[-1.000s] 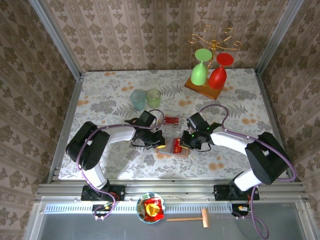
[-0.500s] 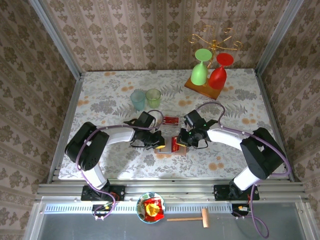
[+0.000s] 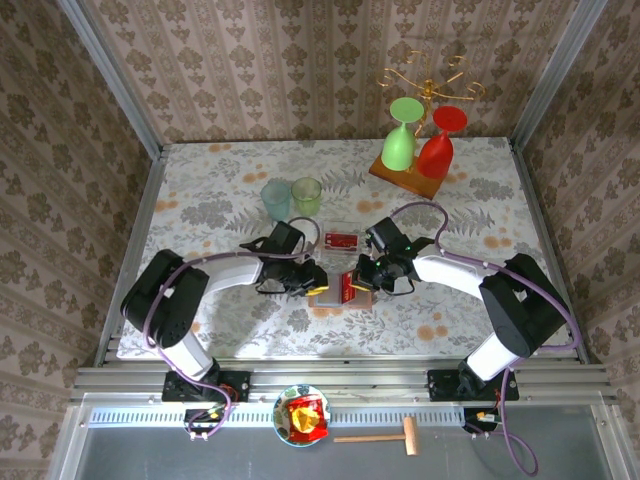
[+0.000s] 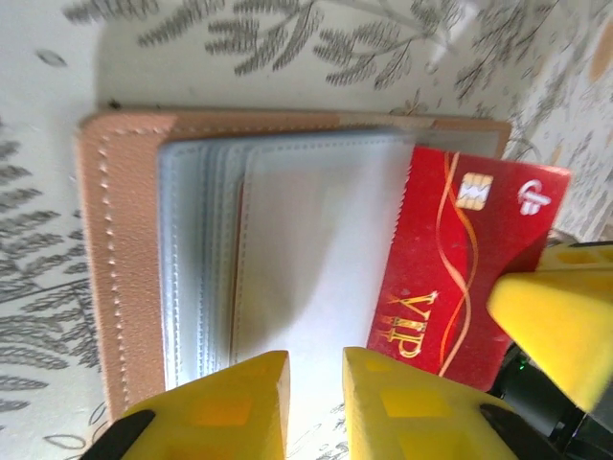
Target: Take the credit cards out of the card holder
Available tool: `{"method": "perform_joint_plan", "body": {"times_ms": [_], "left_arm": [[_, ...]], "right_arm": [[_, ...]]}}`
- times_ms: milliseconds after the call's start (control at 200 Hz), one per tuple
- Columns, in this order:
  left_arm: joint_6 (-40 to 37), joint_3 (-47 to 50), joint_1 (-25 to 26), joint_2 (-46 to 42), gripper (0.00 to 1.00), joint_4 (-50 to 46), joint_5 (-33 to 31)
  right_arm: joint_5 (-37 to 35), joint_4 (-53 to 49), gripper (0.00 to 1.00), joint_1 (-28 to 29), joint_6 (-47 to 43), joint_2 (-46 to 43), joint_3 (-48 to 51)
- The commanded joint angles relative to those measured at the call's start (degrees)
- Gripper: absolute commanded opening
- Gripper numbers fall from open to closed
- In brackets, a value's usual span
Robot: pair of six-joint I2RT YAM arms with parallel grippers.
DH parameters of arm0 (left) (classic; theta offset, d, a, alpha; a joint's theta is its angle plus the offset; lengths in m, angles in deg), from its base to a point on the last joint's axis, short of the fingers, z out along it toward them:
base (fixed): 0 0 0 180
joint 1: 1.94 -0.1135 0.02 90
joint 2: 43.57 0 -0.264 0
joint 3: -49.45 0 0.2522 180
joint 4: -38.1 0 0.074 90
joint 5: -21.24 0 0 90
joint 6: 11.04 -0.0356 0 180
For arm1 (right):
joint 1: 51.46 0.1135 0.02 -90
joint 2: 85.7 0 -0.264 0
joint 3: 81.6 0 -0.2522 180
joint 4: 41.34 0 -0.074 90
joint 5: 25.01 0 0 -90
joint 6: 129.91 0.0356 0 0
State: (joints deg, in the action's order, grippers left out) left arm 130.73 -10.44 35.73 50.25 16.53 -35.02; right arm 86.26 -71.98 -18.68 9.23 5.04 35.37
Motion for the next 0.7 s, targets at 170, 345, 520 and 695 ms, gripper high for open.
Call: {"method": "perform_joint_plan", "body": {"times_ms": [170,345,520,695], "left_arm": [[-1.8,-0.8,-2.5,-3.9,0.23,-3.2,-0.7],[-1.9,-0.8,-3.8,-4.6,0.23,-3.1,-0.9],[-2.2,-0.5,-6.0,-5.6,0.21,-3.1,-0.9],[-2.2,0.6,-8.1,-7.7,0.21,-3.2,-1.6]], "right_arm": [[-2.8,-9.3,0.02,-0.2,-8.0,-2.5,-4.6],[-5.4,-20.4,0.00,0.0,-22.4,-1.9,-10.8],[-8.3,-28.4,0.00,0.7,-37.8,-0.4,-16.4],[-10.8,-35.2,0.00,1.3,-51.4,3.3,-23.0]]}}
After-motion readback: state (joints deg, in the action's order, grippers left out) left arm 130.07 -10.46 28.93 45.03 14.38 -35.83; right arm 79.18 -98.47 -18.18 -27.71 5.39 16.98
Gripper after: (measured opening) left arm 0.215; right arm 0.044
